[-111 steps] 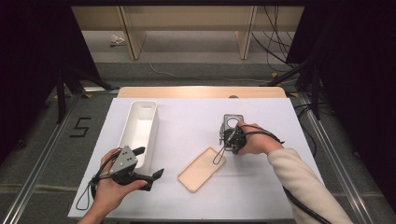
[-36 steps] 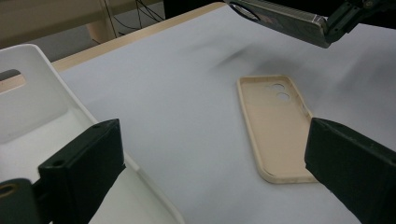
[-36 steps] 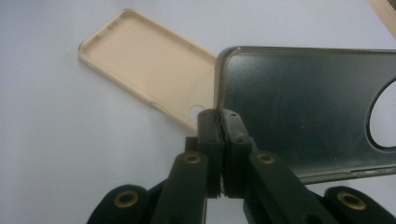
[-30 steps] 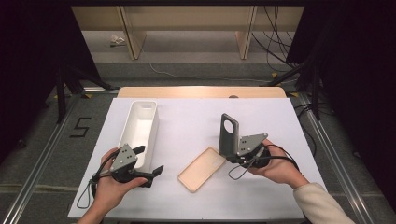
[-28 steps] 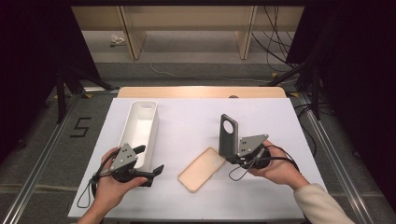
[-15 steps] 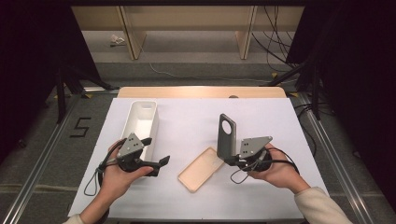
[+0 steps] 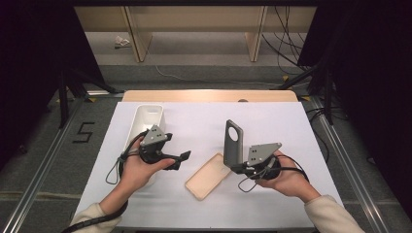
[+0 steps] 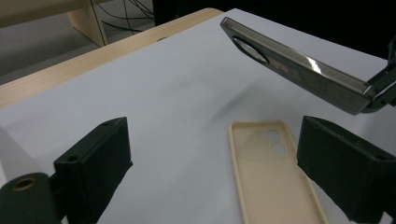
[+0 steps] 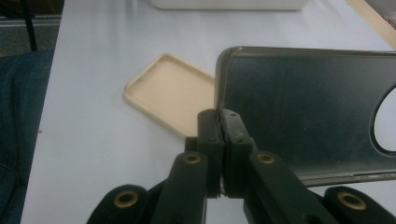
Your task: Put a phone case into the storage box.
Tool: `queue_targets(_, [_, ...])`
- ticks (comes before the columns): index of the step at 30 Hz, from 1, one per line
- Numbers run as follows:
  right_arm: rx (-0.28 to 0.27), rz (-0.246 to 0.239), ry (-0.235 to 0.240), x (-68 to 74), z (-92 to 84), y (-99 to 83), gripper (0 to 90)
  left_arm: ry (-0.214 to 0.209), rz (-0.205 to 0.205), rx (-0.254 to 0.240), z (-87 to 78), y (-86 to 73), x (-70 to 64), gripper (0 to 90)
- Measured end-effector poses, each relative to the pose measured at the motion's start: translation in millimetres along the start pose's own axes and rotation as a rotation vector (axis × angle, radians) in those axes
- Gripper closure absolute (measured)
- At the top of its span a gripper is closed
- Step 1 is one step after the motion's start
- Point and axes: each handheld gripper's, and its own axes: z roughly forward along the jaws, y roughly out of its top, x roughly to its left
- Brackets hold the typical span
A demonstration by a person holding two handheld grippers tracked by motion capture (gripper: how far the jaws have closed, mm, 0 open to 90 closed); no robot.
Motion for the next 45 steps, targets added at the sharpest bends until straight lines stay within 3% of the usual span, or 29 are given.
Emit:
queue_targets(11, [-0.025, -0.009, 0.023, 5.3, 3.7, 8.1, 88.5, -0.034, -0.021, 0.021, 25.8, 36.3, -8.6, 12.1])
queue_targets(16, [-0.032, -0.014, 0.027, 7.3, 5.4, 11.8, 88.5, -0.03, -0.026, 0.058, 35.1, 49.9, -13.4, 13.9])
queue_targets(21, [-0.037, -0.02, 0.03, 9.7, 5.7, 15.3, 88.5, -0.047, -0.08, 0.108, 48.8, 60.4, -15.3, 14.9])
queue_targets(29, [-0.044, -0.039, 0.035, 11.9, 7.9, 19.7, 88.5, -0.051, -0.121, 0.2, 75.4, 73.4, -19.2, 17.6])
queue_targets(32, [-0.046, -0.04, 0.036, 12.8, 8.4, 20.4, 88.6, -0.042, -0.134, 0.213, 81.3, 76.6, -18.9, 22.3])
queue_targets(40, [-0.031, -0.06, 0.032, 14.8, 10.1, 22.0, 88.5, -0.029, -0.231, 0.271, 98.1, 83.4, -15.5, 41.2])
queue_targets(45, [-0.031, -0.067, 0.034, 15.9, 11.3, 22.9, 88.5, -0.027, -0.266, 0.289, 102.1, 86.3, -14.4, 51.5])
